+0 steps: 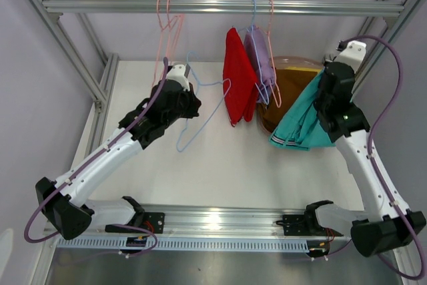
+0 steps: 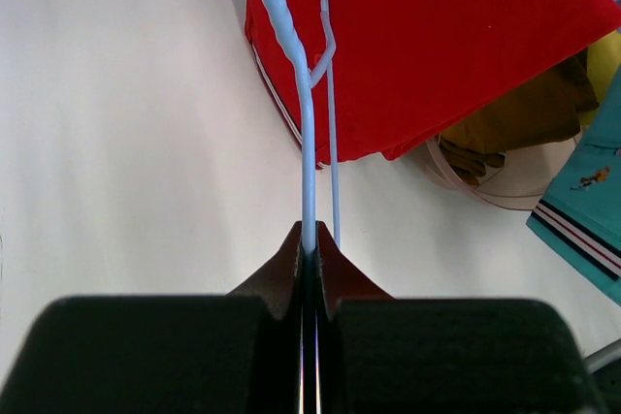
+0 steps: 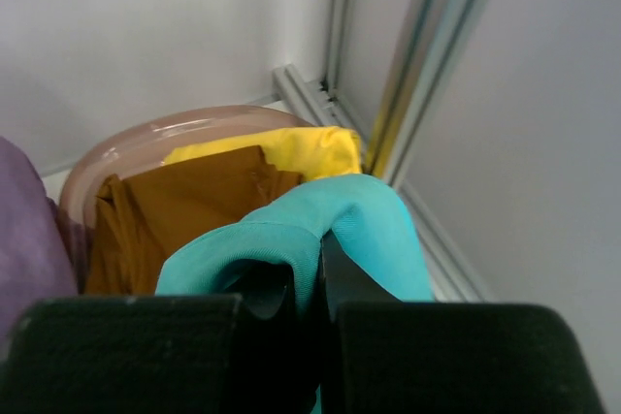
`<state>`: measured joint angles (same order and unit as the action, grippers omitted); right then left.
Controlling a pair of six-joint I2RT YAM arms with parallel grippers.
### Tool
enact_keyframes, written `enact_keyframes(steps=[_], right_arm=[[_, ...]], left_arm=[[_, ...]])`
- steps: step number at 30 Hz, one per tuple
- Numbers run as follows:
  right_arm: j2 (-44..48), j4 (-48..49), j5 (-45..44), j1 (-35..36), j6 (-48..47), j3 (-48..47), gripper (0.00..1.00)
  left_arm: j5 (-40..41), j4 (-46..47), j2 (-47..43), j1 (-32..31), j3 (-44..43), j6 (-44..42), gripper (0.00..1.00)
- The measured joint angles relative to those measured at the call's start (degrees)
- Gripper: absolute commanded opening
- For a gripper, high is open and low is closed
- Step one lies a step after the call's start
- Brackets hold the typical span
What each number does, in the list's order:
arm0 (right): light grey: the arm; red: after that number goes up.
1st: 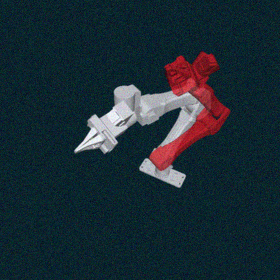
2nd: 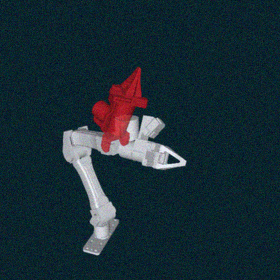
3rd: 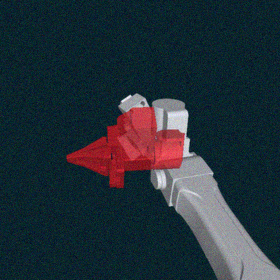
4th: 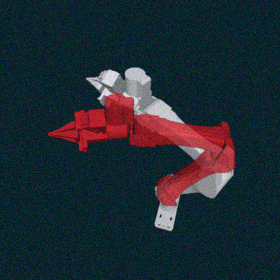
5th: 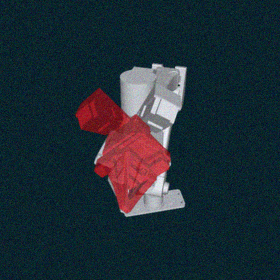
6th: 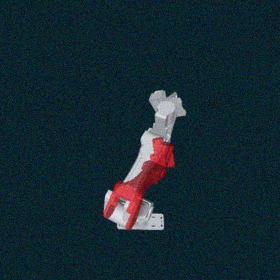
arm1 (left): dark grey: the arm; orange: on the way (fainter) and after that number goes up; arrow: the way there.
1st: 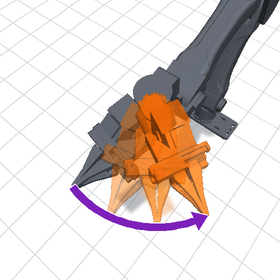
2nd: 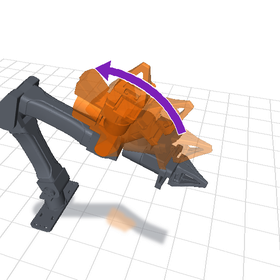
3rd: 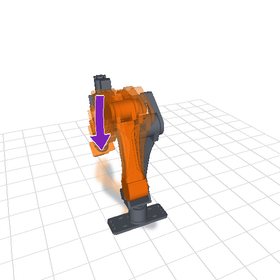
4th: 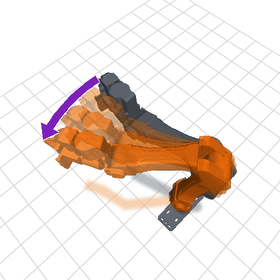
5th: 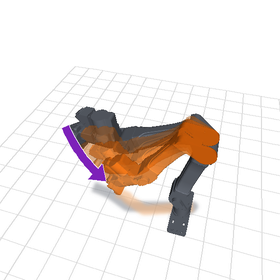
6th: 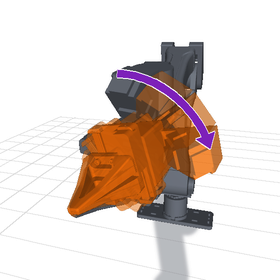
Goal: Remove the trousers from the hanger
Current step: Place the trousers in the bin.
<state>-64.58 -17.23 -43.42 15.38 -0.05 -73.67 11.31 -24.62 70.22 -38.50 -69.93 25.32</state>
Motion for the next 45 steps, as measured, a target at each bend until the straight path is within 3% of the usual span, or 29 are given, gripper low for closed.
enact_keyframes(steps=[12, 20, 21, 22, 24, 25, 26, 33, 45], right_arm=[[-22.62, 3.5, 4.48, -3.04, 6.27, -8.83, 0.0], [-38.42, 4.94, 4.72, -4.37, 8.52, -19.71, 0.02], [-40.46, 4.87, 4.74, -4.66, 9.09, -21.73, 0.11], [-42.29, 4.55, 4.94, -4.98, 9.62, -23.54, 0.44], [-46.05, 3.19, 5.64, -5.84, 10.6, -27.56, 0.72], [-47.78, 2.36, 6.14, -6.36, 10.97, -29.44, 0.91], [-49.2, 1.29, 6.51, -6.91, 11.26, -31.08, 0.98], [-47.39, -0.44, 11.1, -9.31, 12.52, -29.4, 0.99], [-21.81, 8.9, 20.15, -10.82, 18.14, -7.69, 0.99]], left_arm=[[-2.95, -0.37, 0.0, 0.0, -1.22, -0.39, 0.0], [-4.13, -0.61, 0.02, 0.0, -1.7, -0.39, 0.01], [-4.26, -0.66, 0.02, 0.0, -1.75, -0.42, 0.0], [-4.35, -0.68, 0.04, 0.0, -1.77, -0.42, 0.0], [-4.61, -0.79, 0.04, 0.0, -1.77, -0.42, 0.0], [-4.7, -0.81, 0.04, 0.0, -1.77, -0.42, 0.0], [-4.85, -0.85, 0.07, 0.0, -1.77, -0.42, 0.0], [-5.73, -0.85, 0.63, 0.0, -1.86, -0.44, 0.0], [-6.01, -1.14, 0.74, 0.0, -1.88, -0.44, 0.0]])
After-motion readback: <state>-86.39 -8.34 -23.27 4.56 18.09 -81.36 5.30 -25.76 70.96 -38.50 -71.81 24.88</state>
